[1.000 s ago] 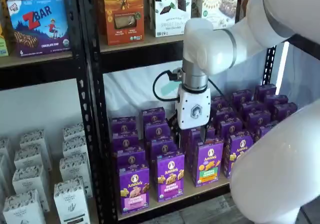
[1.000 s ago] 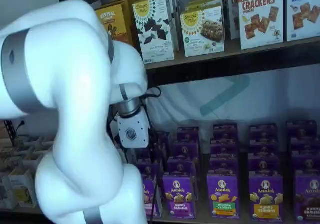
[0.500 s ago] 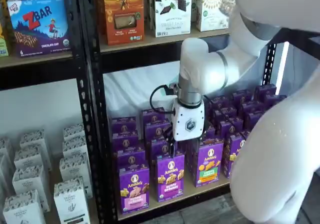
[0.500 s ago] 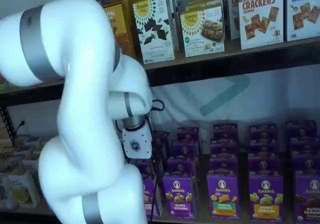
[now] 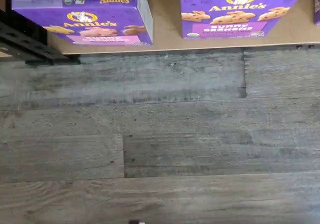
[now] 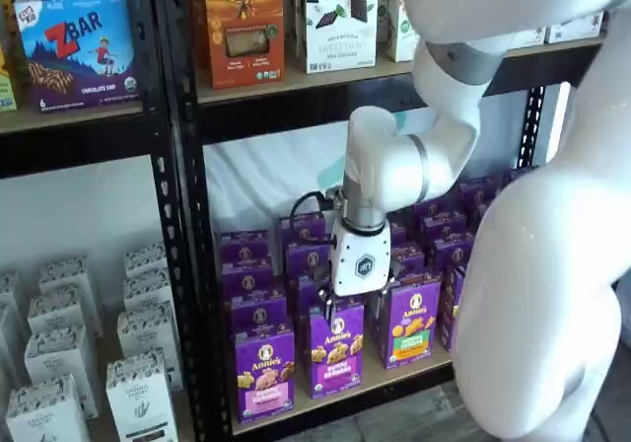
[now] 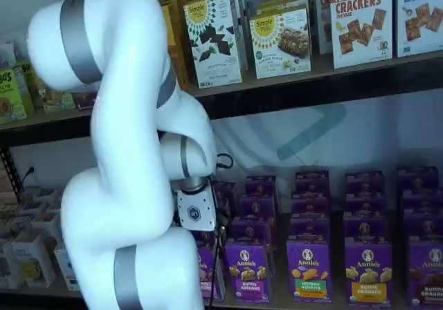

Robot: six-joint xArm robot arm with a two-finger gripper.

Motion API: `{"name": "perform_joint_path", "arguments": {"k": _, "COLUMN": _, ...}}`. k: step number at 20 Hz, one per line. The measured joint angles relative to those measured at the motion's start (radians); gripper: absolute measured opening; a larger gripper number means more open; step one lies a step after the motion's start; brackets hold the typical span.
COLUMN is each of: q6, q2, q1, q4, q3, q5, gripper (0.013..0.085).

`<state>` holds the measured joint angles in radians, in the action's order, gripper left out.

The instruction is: Pick up the purple box with a pink patch in the middle, on the bottom shelf, the first box from the left

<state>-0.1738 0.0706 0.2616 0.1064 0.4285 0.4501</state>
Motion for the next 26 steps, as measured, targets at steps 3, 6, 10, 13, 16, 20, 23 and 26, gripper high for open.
{"name": "perform_joint_path", "arguments": {"k": 3, "q6": -0.011, "q2": -0.073, "q1": 0.0, "q4": -0.014, "q3": 0.035, "q5": -0.022, "gripper": 0.085}}
{"name": "perform_joint_path", "arguments": {"k": 6, "q6": 0.004, "q2": -0.139, "q1": 0.001, "q4": 0.001, "q3": 0.07, "q5": -0.057, "gripper": 0.085}}
{"name": "perform_joint_path", "arguments": {"k": 10, "q6": 0.003, "q2": -0.219, "q1": 0.001, "q4": -0.002, "q3": 0.127, "q5": -0.089, "gripper": 0.085}}
{"name": "perform_joint_path", "arguments": {"k": 13, "q6": 0.007, "q2": -0.279, "q1": 0.0, "q4": 0.001, "q3": 0.177, "q5": -0.105, "gripper": 0.085}}
{"name": "perform_joint_path", "arguments": {"k": 16, "q6": -0.019, "q2": -0.332, "q1": -0.004, "q4": -0.031, "q3": 0.226, "q5": -0.113, "gripper": 0.085}}
{"name": "perform_joint_path", "arguments": {"k": 20, "q6": -0.058, "q2": -0.403, "q1": -0.004, "q4": -0.074, "q3": 0.289, "q5": -0.106, "gripper": 0.085}}
{"name": "perform_joint_path", "arguments": {"k": 23, "q6": -0.023, "q2": -0.454, "q1": 0.001, "q4": -0.033, "q3": 0.319, "q5": -0.139, "gripper": 0.085}}
{"name": "perform_joint_path", "arguments": {"k": 26, "q6": -0.015, "q2": -0.502, "q1": 0.004, "q4": -0.021, "q3": 0.361, "q5": -0.146, "gripper": 0.085}}
